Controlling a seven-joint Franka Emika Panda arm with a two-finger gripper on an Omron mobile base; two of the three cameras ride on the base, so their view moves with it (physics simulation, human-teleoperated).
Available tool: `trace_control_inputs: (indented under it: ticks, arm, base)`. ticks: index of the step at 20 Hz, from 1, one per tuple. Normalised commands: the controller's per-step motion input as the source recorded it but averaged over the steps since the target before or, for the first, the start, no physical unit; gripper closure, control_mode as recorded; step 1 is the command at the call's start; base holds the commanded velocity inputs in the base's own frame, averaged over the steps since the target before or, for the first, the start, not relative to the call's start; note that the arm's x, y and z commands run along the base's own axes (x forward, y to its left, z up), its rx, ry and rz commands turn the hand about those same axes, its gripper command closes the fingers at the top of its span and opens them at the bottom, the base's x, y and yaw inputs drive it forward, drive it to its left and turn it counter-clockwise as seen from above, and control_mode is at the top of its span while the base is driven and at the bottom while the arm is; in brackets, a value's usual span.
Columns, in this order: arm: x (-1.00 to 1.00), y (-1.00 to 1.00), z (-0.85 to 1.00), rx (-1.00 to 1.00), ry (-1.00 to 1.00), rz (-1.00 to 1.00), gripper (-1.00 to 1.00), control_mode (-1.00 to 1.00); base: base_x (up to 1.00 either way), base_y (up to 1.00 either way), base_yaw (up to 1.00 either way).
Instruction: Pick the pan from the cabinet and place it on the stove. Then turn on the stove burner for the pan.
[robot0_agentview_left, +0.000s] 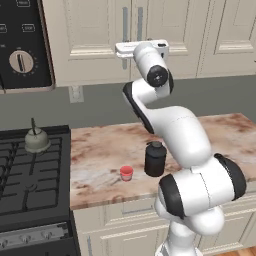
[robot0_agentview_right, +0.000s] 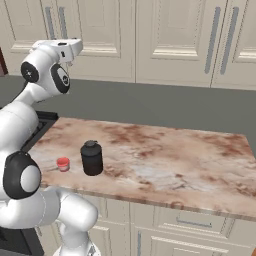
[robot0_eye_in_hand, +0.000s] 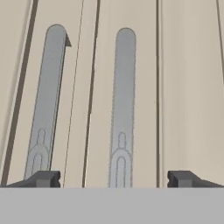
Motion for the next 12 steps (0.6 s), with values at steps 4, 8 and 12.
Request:
trace_control_inputs:
  ticks: [4,8,12]
  arm:
    - [0.29,0.00,0.00,0.02,0.00,0.00,-1.00,-1.00]
    - [0.32,0.00,-0.02,0.02,0.00,0.00,-1.00,-1.00]
    - [0.35,0.00,-0.06,0.02,0.00,0.00,-1.00,-1.00]
  base:
    - [0.00,0.00,0.00]
    - [0.00,0.00,0.00]
    - [0.00,0.00,0.00]
